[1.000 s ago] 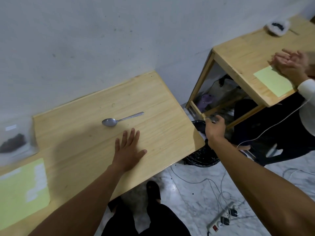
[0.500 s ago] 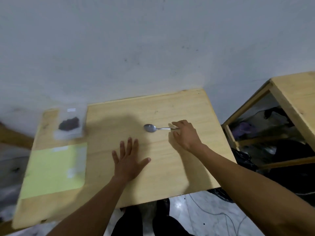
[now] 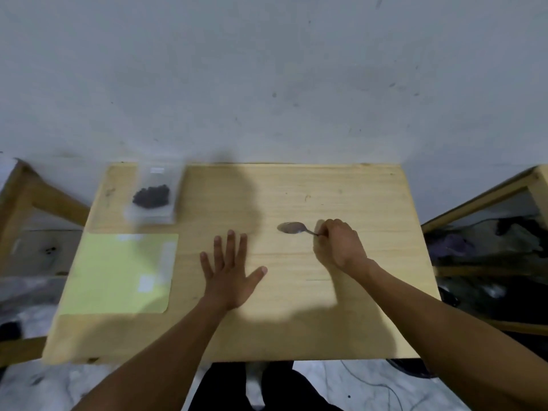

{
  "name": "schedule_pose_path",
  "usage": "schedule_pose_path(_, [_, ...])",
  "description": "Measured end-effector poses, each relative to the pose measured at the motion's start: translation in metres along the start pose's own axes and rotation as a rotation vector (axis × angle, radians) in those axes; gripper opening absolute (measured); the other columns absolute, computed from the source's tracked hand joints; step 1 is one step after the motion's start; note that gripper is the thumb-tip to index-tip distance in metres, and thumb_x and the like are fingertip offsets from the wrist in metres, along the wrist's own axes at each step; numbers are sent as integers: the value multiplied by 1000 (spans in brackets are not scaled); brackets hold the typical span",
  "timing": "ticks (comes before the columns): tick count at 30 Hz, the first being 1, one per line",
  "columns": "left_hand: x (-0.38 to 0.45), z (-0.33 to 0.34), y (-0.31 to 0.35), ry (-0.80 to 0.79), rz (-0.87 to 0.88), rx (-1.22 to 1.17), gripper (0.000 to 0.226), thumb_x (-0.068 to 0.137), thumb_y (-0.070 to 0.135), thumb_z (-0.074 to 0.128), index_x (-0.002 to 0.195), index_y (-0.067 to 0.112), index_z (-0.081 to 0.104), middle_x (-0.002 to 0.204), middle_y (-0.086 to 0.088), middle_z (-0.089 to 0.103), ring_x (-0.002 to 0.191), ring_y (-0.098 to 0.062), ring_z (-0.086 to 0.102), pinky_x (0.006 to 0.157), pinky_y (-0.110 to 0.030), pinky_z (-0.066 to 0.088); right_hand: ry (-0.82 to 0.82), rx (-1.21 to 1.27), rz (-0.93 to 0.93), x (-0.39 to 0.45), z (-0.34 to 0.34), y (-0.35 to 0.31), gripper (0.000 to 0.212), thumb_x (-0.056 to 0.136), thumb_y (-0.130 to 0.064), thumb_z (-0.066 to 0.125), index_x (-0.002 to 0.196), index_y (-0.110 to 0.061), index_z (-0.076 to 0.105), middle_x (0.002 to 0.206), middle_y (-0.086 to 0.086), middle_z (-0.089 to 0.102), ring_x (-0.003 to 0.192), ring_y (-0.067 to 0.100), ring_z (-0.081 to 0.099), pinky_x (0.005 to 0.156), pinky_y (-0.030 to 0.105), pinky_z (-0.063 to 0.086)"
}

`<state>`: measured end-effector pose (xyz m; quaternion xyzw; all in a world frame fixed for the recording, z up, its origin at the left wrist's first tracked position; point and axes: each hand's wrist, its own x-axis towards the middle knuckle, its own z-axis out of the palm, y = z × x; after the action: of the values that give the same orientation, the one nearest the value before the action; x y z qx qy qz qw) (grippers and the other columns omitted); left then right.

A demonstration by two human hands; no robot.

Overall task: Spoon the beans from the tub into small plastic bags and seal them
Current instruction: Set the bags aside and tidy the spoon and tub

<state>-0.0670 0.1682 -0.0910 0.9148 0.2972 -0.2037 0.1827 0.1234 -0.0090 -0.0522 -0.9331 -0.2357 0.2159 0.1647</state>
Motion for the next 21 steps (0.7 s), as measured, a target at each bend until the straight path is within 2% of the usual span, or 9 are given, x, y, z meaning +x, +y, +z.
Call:
schedule_pose_path(2, [0,0,-1,-2,5,6,92,83,81,17,147,36,-30,152,6,-43,140,-25,-40,114,-59,-18,28,235,138,10,-5,-6,19,82,-15,48,79,-18,66,85,-1,70,84,22,67,76,34,55])
schedule_pose_path(4, [1,0,-1,-15,9,3,95,75,86,8,147,36,-30,152,6,-43,140,-25,-41,113,-59,-19,100,390,274,27,-13,-8,16,87,-13,55,89,-13,70,90,0,70,85,19,64,74,25,48])
schedule_pose_path(7, [2,-2,-2,-15,20,-12,99,68,88,-2,147,36,-30,152,6,-43,139,-25,-42,113,-59,-21,189,620,454,55,-27,-5,16,89,-6,57,97,-9,71,98,8,69,92,25,65,73,25,45])
schedule_pose_path(11, [3,-3,-1,-38,22,5,93,79,84,11,146,36,-32,151,6,-46,138,-26,-43,112,-59,-21,215,641,483,80,-30,-3,17,90,-7,59,100,-12,71,102,8,70,89,26,66,69,26,47])
schedule_pose_path(13, [2,-3,-1,-40,24,-4,93,80,83,13,146,36,-31,150,6,-46,137,-25,-44,111,-59,-22,228,613,459,85,-27,-3,17,90,-9,60,104,-13,70,100,7,69,81,23,65,67,24,47])
schedule_pose_path(16, [1,-3,-2,-35,27,-2,95,73,85,4,147,36,-30,151,6,-45,138,-25,-44,111,-59,-22,241,512,374,87,-19,-3,15,92,-12,56,103,-16,66,89,3,64,61,13,57,46,20,39])
schedule_pose_path(18, [1,-3,-2,-33,29,5,94,73,84,2,147,35,-30,151,6,-45,138,-25,-43,112,-60,-21,263,444,294,89,-11,-1,19,92,-13,54,106,-15,67,91,9,65,67,21,61,53,22,44])
schedule_pose_path(21, [1,-4,-3,-30,25,-7,92,80,82,11,148,35,-28,151,6,-45,137,-25,-44,112,-60,-22,250,406,258,89,-4,2,28,91,-16,52,115,-21,66,103,16,62,80,29,64,78,34,54])
